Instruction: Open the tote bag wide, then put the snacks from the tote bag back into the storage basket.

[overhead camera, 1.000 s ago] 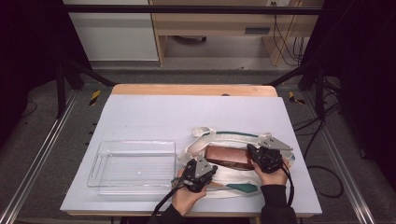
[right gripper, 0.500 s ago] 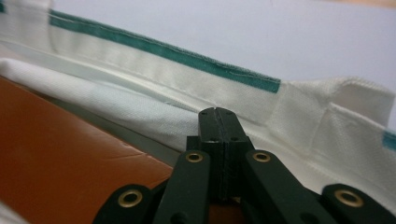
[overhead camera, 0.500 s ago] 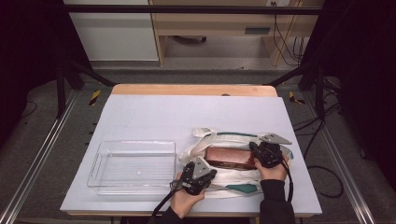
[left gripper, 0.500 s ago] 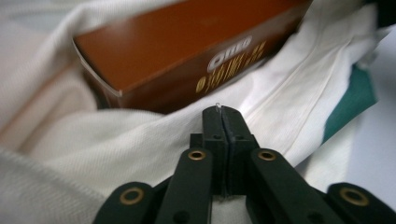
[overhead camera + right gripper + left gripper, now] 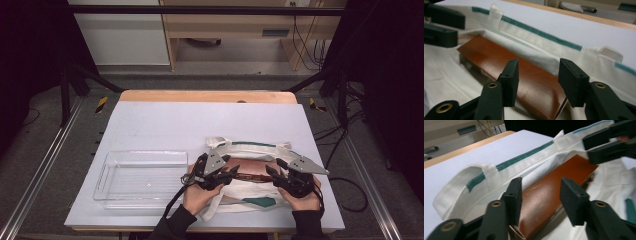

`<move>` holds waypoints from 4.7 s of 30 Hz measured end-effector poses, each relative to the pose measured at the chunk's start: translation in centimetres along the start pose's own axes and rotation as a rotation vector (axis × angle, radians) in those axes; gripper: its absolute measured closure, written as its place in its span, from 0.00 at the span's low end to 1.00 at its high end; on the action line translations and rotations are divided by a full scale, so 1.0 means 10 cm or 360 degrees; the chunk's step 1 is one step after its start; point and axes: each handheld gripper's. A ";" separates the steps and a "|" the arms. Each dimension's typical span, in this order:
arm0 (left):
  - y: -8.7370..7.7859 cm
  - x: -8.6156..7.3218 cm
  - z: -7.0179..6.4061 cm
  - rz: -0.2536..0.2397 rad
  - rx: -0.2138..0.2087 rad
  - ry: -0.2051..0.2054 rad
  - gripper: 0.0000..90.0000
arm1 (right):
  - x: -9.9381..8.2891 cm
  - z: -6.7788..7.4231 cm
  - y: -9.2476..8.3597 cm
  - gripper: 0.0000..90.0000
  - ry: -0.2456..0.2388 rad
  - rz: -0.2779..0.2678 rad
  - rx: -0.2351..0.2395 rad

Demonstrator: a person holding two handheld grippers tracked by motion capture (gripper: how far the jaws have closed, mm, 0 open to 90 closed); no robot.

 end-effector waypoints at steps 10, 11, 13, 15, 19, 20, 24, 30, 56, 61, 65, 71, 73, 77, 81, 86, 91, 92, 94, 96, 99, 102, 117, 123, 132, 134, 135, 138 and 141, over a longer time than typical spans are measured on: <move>0.06 -0.07 0.03 0.0117 -0.0033 0.0047 0.32 | -0.18 -0.05 0.01 0.45 -0.0010 0.0123 -0.0059; 0.08 -0.08 0.04 0.0141 -0.0036 0.0049 0.30 | -0.20 -0.05 0.01 0.44 -0.0011 0.0132 -0.0057; 0.11 -0.10 0.06 0.0169 -0.0022 0.0046 0.29 | -0.21 -0.05 0.02 0.43 -0.0018 0.0135 -0.0055; 0.13 -0.10 0.07 0.0178 -0.0027 0.0032 0.28 | -0.21 -0.05 0.02 0.43 -0.0023 0.0138 -0.0051; 0.19 -0.08 0.07 0.0232 -0.0032 0.0035 0.22 | -0.23 -0.04 0.04 0.41 -0.0037 0.0148 -0.0048; 0.20 -0.08 0.07 0.0238 -0.0027 0.0038 0.20 | -0.23 -0.04 0.05 0.41 -0.0048 0.0154 -0.0047; 0.22 -0.10 0.06 0.0245 -0.0024 0.0052 0.17 | -0.24 -0.04 0.06 0.41 -0.0043 0.0152 -0.0039; 0.21 -0.11 0.05 0.0241 -0.0017 0.0004 0.18 | -0.24 -0.06 0.06 0.43 -0.0027 0.0141 -0.0026; -0.06 0.05 0.08 0.0027 0.0000 -0.0137 0.38 | -0.17 -0.05 -0.16 0.47 -0.0028 0.0062 0.0070; -0.30 0.25 0.15 -0.0039 -0.0025 -0.0095 0.36 | 0.00 0.03 -0.13 0.36 -0.0124 0.0020 0.0077; -0.49 0.36 0.27 -0.0055 -0.0024 -0.0054 0.35 | 0.12 0.07 -0.07 0.31 -0.0142 0.0009 0.0118; -0.84 0.42 0.53 -0.0093 0.0063 -0.0033 0.32 | 0.20 0.06 0.04 0.29 -0.0155 0.0046 0.0177; -0.97 0.40 0.63 -0.0101 0.0111 -0.0041 0.32 | 0.20 0.05 0.09 0.27 -0.0156 0.0074 0.0184; -1.20 0.31 0.82 -0.0109 0.0199 -0.0059 0.32 | 0.20 0.04 0.17 0.26 -0.0161 0.0102 0.0204; -1.42 0.17 0.99 -0.0103 0.0263 -0.0084 0.32 | 0.21 0.04 0.23 0.25 -0.0170 0.0122 0.0220; -1.65 0.01 1.15 -0.0078 0.0339 -0.0117 0.31 | 0.23 0.05 0.28 0.24 -0.0187 0.0152 0.0227; -1.90 -0.16 1.28 -0.0071 0.0432 -0.0159 0.31 | 0.23 0.02 0.32 0.24 -0.0178 0.0178 0.0237; -1.94 -0.19 1.30 -0.0084 0.0437 -0.0179 0.31 | 0.23 0.02 0.33 0.24 -0.0187 0.0185 0.0238; -2.02 -0.22 1.34 -0.0097 0.0463 -0.0187 0.30 | 0.22 0.02 0.34 0.24 -0.0198 0.0208 0.0246; -2.08 -0.24 1.38 -0.0106 0.0485 -0.0195 0.30 | 0.20 0.01 0.35 0.23 -0.0231 0.0235 0.0260; -2.15 -0.26 1.44 -0.0148 0.0498 -0.0233 0.30 | 0.19 0.00 0.34 0.23 -0.0250 0.0260 0.0273; -2.19 -0.29 1.50 -0.0169 0.0522 -0.0276 0.31 | 0.17 -0.03 0.36 0.22 -0.0253 0.0275 0.0285; -2.22 -0.43 1.65 -0.0173 0.0582 -0.0181 0.46 | 0.04 0.02 0.63 0.14 -0.0372 0.0484 0.0340; -2.23 -0.44 1.66 -0.0181 0.0582 -0.0195 0.46 | 0.03 0.03 0.64 0.16 -0.0407 0.0493 0.0332; -2.26 -0.46 1.69 -0.0130 0.0650 -0.0212 0.41 | 0.12 0.02 0.55 0.31 -0.0432 0.0546 0.0386; -2.26 -0.46 1.69 -0.0098 0.0693 -0.0209 0.37 | 0.16 0.03 0.53 0.34 -0.0442 0.0593 0.0393; -2.27 -0.46 1.70 -0.0096 0.0701 -0.0225 0.35 | 0.18 0.04 0.52 0.36 -0.0422 0.0621 0.0397; -2.28 -0.46 1.71 -0.0071 0.0713 -0.0216 0.34 | 0.21 0.07 0.49 0.40 -0.0408 0.0653 0.0402; -2.29 -0.46 1.72 -0.0068 0.0713 -0.0203 0.35 | 0.24 0.09 0.45 0.41 -0.0416 0.0658 0.0408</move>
Point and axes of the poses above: each handheld gripper's, and its own axes: y roughly forward along the jaws, x roughly out of its top, z roughly to its left, and after that the axes turned 7 degrees about -z, right-handed
